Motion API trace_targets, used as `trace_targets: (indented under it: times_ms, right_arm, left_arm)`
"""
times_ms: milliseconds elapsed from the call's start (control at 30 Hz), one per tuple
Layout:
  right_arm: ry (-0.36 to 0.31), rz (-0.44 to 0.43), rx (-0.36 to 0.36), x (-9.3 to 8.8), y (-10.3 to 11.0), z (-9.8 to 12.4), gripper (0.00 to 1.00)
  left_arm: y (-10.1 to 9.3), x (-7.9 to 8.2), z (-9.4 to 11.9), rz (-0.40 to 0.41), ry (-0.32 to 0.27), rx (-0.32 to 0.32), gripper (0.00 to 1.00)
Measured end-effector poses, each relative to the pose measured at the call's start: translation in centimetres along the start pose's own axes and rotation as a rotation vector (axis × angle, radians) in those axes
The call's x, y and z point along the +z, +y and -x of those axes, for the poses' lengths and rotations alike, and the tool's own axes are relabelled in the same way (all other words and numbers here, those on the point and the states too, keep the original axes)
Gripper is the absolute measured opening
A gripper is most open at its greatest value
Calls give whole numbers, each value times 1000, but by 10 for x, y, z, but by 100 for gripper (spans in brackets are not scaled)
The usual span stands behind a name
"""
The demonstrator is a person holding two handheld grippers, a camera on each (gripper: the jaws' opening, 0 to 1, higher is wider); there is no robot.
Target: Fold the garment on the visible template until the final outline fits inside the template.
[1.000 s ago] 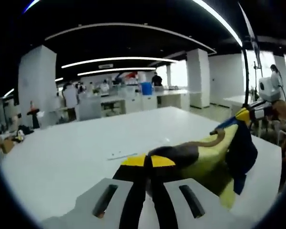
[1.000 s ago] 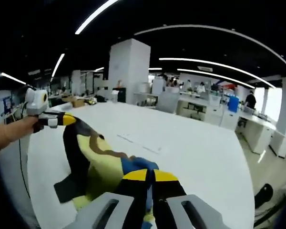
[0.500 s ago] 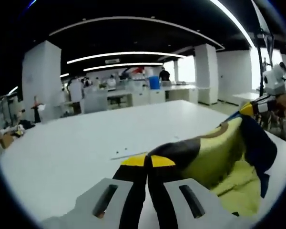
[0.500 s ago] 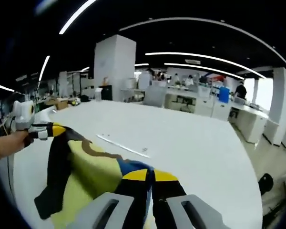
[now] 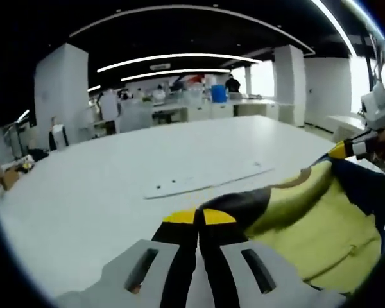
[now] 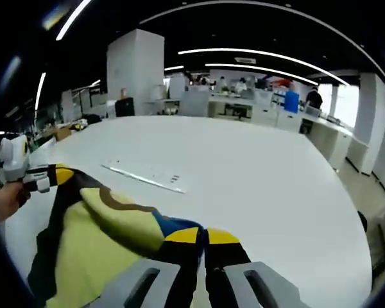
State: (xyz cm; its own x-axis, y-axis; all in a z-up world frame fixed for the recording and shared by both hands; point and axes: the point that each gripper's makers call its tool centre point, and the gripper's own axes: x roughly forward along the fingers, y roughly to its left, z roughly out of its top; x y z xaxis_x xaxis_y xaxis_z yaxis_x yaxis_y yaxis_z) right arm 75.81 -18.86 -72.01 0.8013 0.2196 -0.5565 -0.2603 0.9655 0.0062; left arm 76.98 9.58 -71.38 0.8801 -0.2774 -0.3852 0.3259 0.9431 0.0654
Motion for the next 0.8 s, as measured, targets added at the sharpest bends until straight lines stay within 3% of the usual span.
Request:
trace_targets:
  times_ms: [233,467,567,633,800]
  right_arm:
    - [42,-11,-1,-13,0,-14,0]
    - [59,17,13,-19,3,-24,0]
    - [55,21,23,-16,3,-22,4]
    - [46,-7,23,-12,1,-17,12]
    - [36,-30,80,-2,8,1,27]
  left_arm:
    - [8,-23,-12,102,50,-16,0]
    - [6,-30,-13,14,93,-16,0]
    - [8,-26,-10,-9,89,-10,4]
    - [6,-18,-6,66,61,-26,12]
    - [-5,5,10,8,11,-79,22]
